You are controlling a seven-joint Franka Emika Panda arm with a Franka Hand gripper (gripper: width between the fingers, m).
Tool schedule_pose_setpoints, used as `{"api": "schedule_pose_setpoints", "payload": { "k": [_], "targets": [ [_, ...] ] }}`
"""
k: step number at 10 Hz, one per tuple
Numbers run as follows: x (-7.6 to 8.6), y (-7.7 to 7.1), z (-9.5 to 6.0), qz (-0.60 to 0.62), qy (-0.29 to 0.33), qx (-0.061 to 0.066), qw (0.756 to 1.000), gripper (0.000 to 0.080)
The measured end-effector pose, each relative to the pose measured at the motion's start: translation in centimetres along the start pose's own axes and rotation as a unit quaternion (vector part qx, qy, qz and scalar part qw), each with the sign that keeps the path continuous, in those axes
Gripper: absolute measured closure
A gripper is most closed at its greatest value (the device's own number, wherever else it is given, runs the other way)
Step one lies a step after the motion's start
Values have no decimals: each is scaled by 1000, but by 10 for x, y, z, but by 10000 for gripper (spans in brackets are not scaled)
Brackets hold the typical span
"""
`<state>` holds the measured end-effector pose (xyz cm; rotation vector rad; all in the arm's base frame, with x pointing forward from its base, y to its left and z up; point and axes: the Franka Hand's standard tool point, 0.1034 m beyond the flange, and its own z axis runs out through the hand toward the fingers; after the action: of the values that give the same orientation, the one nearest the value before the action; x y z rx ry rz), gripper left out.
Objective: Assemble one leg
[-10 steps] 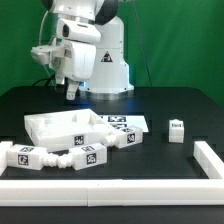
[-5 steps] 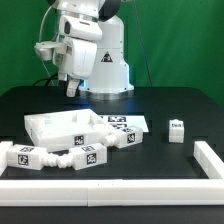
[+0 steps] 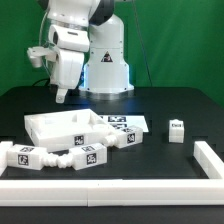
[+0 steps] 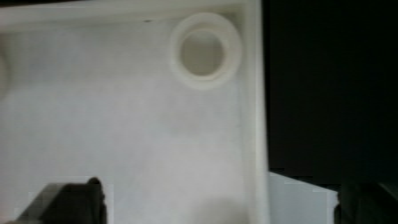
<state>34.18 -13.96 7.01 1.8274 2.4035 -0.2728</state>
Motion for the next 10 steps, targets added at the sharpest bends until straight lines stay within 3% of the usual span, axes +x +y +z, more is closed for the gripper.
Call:
{"api": "schedule_pose_setpoints", "payload": {
  "k": [5, 8, 10],
  "targets": [
    [10, -14, 30, 0, 23, 33, 999, 150],
    [10, -23, 56, -4, 36, 60, 998, 150],
    [8, -22, 60, 4, 41, 69, 997, 150]
  ]
}}
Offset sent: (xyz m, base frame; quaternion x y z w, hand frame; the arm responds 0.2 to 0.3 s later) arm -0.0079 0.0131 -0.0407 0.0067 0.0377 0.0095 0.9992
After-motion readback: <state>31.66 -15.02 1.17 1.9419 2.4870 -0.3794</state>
